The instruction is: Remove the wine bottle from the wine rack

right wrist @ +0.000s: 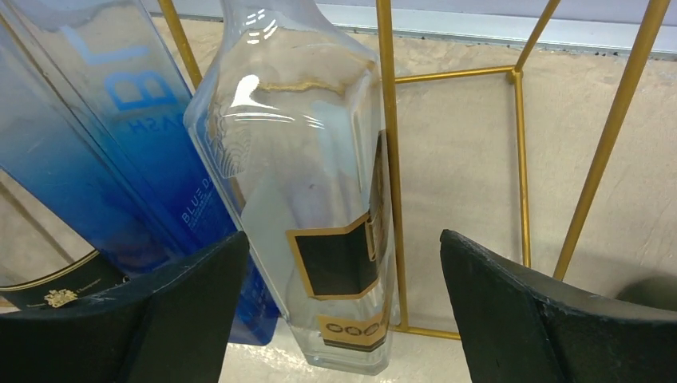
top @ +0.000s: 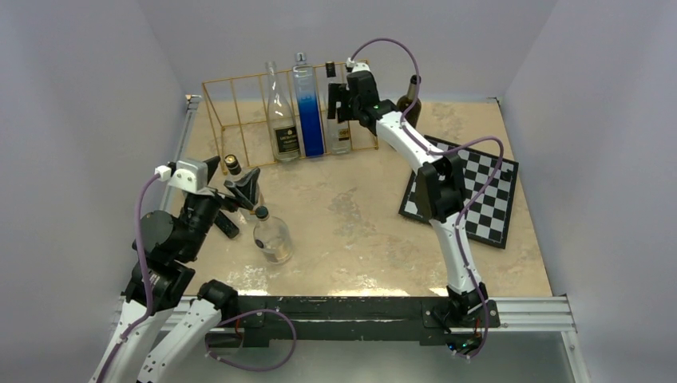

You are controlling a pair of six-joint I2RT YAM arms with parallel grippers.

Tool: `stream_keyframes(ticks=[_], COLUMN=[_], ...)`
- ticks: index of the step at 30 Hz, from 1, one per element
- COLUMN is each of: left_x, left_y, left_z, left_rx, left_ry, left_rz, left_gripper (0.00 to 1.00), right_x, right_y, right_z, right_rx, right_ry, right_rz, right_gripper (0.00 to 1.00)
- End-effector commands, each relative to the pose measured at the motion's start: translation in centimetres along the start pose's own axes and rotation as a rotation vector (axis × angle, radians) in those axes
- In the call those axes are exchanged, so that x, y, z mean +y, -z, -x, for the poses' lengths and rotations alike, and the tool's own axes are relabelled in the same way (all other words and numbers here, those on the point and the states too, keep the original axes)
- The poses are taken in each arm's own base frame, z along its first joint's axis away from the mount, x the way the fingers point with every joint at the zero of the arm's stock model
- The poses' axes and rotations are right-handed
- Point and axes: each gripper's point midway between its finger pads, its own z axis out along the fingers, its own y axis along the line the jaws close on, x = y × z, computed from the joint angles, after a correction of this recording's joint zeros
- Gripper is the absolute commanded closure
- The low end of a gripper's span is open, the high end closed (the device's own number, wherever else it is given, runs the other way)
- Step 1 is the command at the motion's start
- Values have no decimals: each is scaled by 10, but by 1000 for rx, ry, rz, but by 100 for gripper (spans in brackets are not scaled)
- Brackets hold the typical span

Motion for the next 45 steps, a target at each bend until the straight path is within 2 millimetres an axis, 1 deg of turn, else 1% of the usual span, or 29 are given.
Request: stream_keyframes(ticks=[1,4,7,10,14,20,23,26,30,35,38,41,45], left_x=[1,2,3,4,6,8,10,12,13,15,16,16,15], left_y=[2,2,2,2,-1,-1,-1,-1,0,0,-1,-4,-6], left_z=[15,15,15,14,11,10,9,9,11,10,10,8,6], left_rx=[-55,-56,-54,-53,-44,-42,-42,-42,-47,-47,-45,-37,-27], left_ry=[8,9,9,6,4,-2,-6,-10,-12,-13,-12,-9,-8], left_rz=[5,10,15,24,33,43,57,66,71,82,87,88,85], left_gripper=[3,3,3,3,3,3,3,3,3,3,3,3,3], right_x=[25,34,39,37,39,34,29,24,32,33,31,37,42], right_y=[22,20,19,19,16,17,20,22,20,17,16,13,4], right_z=[41,41,40,41,48,40,38,41,45,45,51,67,78], right_rx=[-87,-85,-76,-79,-106,-73,-59,-65,-71,-65,-91,-174,-247], right_ry=[-50,-31,-10,-27,-43,-56,-31,44,114,127,129,183,254], right_rz=[46,50,29,8,10,-26,-45,-52,3,22,22,51,72], right_gripper=[6,5,5,5,6,6,7,7,7,7,7,8,8])
